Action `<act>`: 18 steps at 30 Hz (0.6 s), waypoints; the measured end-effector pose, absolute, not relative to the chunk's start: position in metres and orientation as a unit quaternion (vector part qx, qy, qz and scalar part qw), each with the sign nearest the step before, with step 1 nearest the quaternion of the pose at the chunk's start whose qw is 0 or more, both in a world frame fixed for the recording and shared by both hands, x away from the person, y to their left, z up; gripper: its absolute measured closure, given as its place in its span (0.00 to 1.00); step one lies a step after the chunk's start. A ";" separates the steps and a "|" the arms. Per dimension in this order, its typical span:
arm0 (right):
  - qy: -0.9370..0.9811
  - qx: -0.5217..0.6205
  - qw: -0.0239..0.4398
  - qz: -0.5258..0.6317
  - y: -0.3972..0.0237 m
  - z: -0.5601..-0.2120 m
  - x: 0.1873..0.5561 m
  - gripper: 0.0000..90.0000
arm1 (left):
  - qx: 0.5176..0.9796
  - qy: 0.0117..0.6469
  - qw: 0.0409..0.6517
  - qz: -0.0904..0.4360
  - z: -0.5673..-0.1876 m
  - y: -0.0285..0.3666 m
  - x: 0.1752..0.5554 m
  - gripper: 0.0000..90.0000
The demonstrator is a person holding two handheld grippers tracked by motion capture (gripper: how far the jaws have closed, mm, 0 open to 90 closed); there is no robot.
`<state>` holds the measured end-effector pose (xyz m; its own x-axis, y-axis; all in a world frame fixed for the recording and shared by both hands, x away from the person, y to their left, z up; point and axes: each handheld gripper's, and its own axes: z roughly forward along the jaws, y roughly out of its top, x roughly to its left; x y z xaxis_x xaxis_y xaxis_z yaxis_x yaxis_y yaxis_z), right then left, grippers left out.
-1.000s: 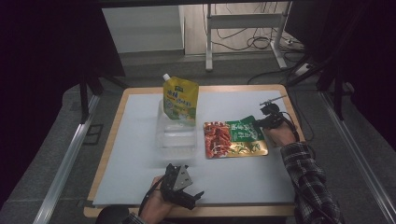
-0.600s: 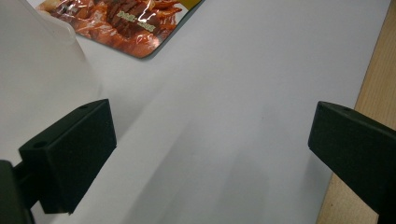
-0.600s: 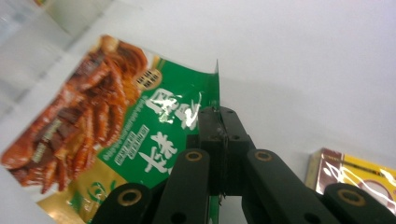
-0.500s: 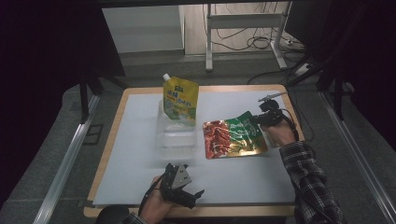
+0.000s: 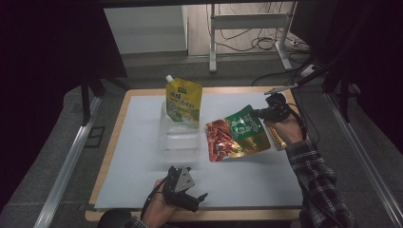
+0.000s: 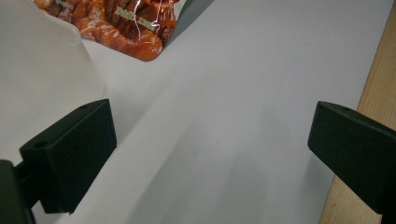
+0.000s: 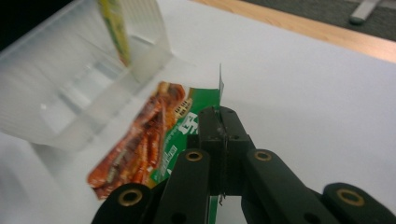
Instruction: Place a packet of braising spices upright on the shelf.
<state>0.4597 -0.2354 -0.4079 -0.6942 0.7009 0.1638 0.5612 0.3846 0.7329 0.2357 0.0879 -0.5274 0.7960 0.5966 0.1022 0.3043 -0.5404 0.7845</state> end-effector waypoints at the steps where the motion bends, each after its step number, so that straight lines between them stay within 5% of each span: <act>1: 0.826 0.379 0.084 0.408 -0.235 -0.405 0.459 1.00 | 0.859 0.262 0.401 0.182 -0.527 0.088 0.236 0.01; 18: 0.830 0.326 0.071 0.447 -0.209 -0.362 0.447 1.00 | 0.856 0.264 0.404 0.183 -0.526 0.088 0.235 0.01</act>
<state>0.4469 -0.2087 -0.3618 -0.7772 0.6047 0.1739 0.4784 0.3883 0.7876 0.2353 0.0884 -0.5265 0.7939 0.5997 0.1007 0.3035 -0.5343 0.7889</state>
